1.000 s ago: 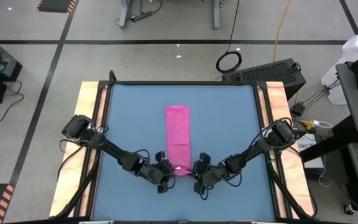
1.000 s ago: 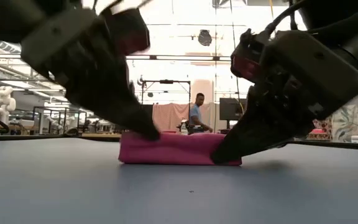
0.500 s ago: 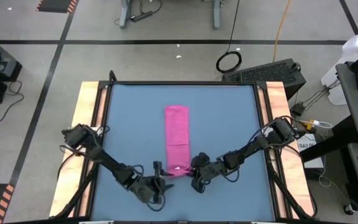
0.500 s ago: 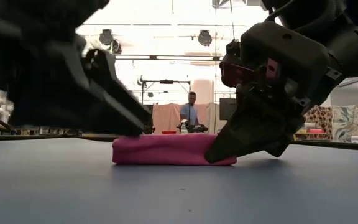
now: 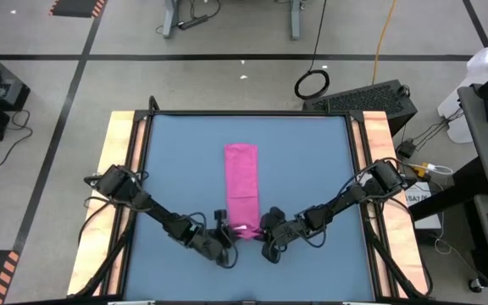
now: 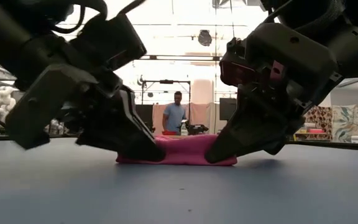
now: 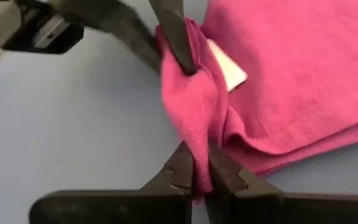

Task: Roll towel into tight, uniform cylinder
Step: Roll the pink towel

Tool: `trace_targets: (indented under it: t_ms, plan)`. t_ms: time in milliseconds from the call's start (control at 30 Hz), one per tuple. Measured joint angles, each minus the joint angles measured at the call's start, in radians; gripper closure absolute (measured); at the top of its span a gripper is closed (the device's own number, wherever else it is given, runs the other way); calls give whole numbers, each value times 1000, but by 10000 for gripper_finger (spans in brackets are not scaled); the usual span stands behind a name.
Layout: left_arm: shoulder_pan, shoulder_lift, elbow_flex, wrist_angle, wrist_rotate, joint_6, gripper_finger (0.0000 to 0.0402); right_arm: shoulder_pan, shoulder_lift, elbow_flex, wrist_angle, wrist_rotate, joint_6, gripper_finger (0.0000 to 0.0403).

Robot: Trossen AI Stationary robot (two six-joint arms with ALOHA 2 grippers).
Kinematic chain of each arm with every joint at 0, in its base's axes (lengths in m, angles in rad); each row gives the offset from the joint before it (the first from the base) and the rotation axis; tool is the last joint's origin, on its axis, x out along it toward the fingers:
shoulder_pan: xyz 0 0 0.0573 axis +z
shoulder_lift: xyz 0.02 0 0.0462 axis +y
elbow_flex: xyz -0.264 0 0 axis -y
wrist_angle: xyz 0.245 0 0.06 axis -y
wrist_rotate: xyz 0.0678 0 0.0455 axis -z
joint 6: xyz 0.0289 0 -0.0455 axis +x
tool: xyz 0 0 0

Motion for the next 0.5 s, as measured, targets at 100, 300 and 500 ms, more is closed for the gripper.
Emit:
trace_targets:
  t_ms: [100, 300, 500]
  plan:
    - [19, -2, 1, -13, 24, -45, 389, 1, -1, 0, 0, -2, -38, 388]
    - [68, -37, 1, -48, 174, -168, 385, 51, -54, -3, -59, 54, -207, 331]
    - [113, -74, -2, -70, 333, -255, 391, 155, -117, -5, -105, 260, -348, 247]
